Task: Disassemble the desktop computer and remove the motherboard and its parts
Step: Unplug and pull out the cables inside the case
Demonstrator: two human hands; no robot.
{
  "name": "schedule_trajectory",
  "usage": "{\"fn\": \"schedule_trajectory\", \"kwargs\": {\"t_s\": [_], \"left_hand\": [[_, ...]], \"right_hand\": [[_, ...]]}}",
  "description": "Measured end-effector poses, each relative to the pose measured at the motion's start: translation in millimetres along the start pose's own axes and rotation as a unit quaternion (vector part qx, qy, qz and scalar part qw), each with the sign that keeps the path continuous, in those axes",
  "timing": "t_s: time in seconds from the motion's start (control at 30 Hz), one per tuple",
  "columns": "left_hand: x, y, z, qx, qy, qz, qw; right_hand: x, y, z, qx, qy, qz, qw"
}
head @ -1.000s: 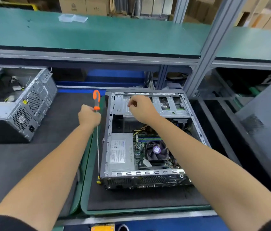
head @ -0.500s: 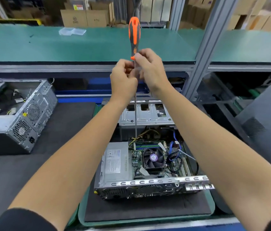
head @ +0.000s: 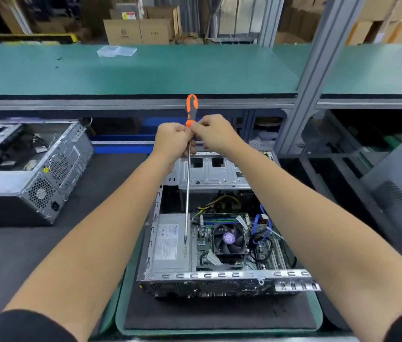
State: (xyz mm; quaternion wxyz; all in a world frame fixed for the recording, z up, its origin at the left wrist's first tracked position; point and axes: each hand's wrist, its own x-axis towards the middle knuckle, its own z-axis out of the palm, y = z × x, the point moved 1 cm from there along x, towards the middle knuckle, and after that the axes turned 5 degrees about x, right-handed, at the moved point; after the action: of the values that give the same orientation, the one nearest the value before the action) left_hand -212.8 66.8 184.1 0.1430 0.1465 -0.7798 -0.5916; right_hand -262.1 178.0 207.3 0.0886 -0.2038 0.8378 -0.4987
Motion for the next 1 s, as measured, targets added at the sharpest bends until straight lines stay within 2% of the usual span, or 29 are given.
{"fn": "schedule_trajectory", "kwargs": {"t_s": [0.13,0.2,0.27,0.5,0.8,1.0], "left_hand": [[9,-40,-33,0.076,0.074,-0.067,0.992],[15,-64,-53,0.166,0.120,-0.102,0.973],[16,-86,-69,0.251,0.131,-0.134,0.950],[8,-156,-88,0.408,0.042,-0.170,0.896],[7,-204,-67,0.398,-0.043,-0.218,0.890],[5,-206,-60,0.422,-0.094,-0.202,0.879]], "right_hand": [[-1,8,23,-0.030,-0.049,0.004,0.998],[1,10,34,-0.036,-0.067,0.007,0.997],[5,10,45,-0.045,-0.087,0.002,0.995],[18,7,89,-0.091,-0.139,-0.036,0.986],[20,25,116,-0.117,-0.156,-0.017,0.981],[20,34,110,-0.126,-0.145,0.008,0.981]]}}
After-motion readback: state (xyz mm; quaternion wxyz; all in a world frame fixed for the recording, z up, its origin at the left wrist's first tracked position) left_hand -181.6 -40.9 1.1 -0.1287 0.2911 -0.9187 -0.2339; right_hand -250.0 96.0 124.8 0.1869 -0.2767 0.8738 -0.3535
